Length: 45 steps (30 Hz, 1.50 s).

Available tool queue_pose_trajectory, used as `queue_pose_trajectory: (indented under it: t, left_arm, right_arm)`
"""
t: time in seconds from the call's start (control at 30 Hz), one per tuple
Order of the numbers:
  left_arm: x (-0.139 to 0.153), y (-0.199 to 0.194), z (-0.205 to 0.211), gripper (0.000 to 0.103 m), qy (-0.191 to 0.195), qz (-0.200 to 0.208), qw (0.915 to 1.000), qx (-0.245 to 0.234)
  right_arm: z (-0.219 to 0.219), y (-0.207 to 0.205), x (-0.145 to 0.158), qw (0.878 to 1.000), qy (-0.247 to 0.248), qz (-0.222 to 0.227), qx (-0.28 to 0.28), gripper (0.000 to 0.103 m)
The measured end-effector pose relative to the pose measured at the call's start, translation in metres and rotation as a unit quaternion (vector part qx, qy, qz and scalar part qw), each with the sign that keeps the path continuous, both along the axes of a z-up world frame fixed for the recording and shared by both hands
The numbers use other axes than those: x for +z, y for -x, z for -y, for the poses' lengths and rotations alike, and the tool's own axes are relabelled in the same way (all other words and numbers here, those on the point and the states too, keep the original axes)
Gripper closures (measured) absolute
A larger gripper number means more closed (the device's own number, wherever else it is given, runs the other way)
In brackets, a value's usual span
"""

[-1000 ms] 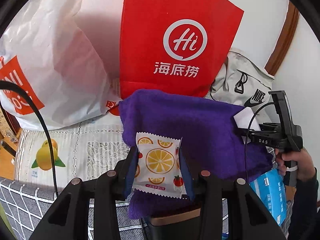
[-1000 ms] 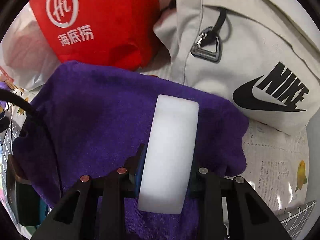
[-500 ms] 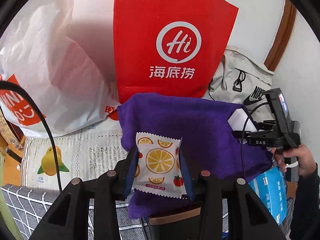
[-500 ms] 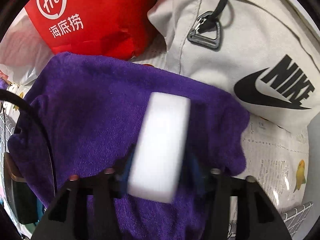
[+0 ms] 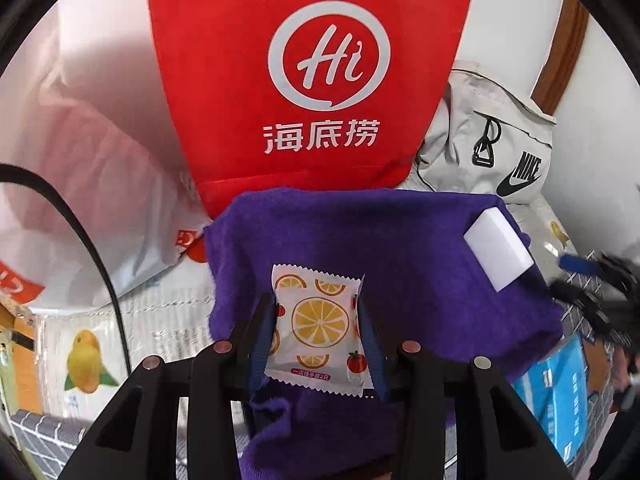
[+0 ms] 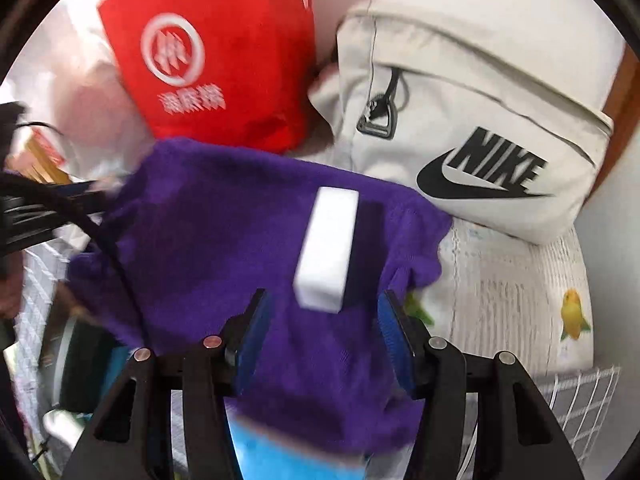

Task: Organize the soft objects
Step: 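Lower the orange-print packet onto the purple towel and open the left tool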

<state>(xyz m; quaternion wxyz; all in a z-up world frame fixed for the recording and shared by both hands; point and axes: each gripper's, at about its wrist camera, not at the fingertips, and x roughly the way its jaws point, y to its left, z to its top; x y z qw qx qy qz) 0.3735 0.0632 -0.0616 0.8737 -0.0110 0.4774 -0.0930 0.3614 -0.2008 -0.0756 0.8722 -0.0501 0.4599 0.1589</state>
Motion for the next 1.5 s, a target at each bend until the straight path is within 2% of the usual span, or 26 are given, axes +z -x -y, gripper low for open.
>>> queue_pose_trajectory:
  t: [0.07,0.17,0.37,0.47,0.77,0.83,0.93,1.03,1.2,1.27,1.4,1.5]
  left_arm:
    - [-0.004,-0.009,0.001,0.064,0.012,-0.007,0.9999,-0.001]
    - [-0.012,-0.022,0.005,0.064,0.000,-0.014,0.9999,-0.004]
    - [-0.034,-0.050,0.009,0.064,-0.026,-0.042,0.9988,0.000]
    - [-0.044,-0.059,0.011,0.064,-0.048,-0.054,0.9974,0.006]
    - [-0.056,-0.079,0.014,0.061,-0.052,-0.074,0.9959,0.009]
    - [-0.059,-0.081,0.014,0.054,-0.056,-0.088,0.9944,0.015]
    - [-0.057,-0.082,0.012,0.043,-0.037,-0.095,0.9946,0.017]
    - [-0.051,-0.079,0.007,0.043,-0.027,-0.092,0.9950,0.025]
    - [-0.038,-0.065,-0.001,0.043,-0.043,-0.093,0.9944,0.025]
    - [-0.036,-0.059,-0.003,0.043,-0.034,-0.093,0.9947,0.026]
    - [-0.029,-0.054,-0.008,0.042,0.025,-0.091,0.9949,0.035]
    - [-0.028,-0.056,-0.007,0.040,0.019,-0.091,0.9950,0.035]
  right_arm:
    - [0.004,0.023,0.013,1.000,-0.020,0.020,0.001,0.048]
    - [0.001,0.050,0.025,0.998,-0.039,0.043,0.010,0.046]
    - [0.003,0.085,0.028,0.996,-0.075,0.038,0.015,0.045]
    - [0.006,0.099,0.024,0.997,-0.070,0.042,0.007,0.045]
    - [0.007,0.117,0.017,0.997,-0.067,0.049,-0.003,0.045]
    - [0.007,0.119,0.016,0.997,-0.067,0.049,-0.001,0.045]
    - [0.008,0.123,0.016,0.996,-0.073,0.045,0.000,0.045]
    - [0.008,0.127,0.015,0.997,-0.070,0.043,-0.003,0.045]
    - [0.008,0.139,0.015,0.997,-0.065,0.043,-0.002,0.045]
    - [0.007,0.145,0.014,0.997,-0.067,0.040,-0.001,0.045]
    - [0.004,0.162,0.015,0.997,-0.066,0.038,0.000,0.045]
    - [0.002,0.174,0.016,0.997,-0.069,0.035,0.001,0.045]
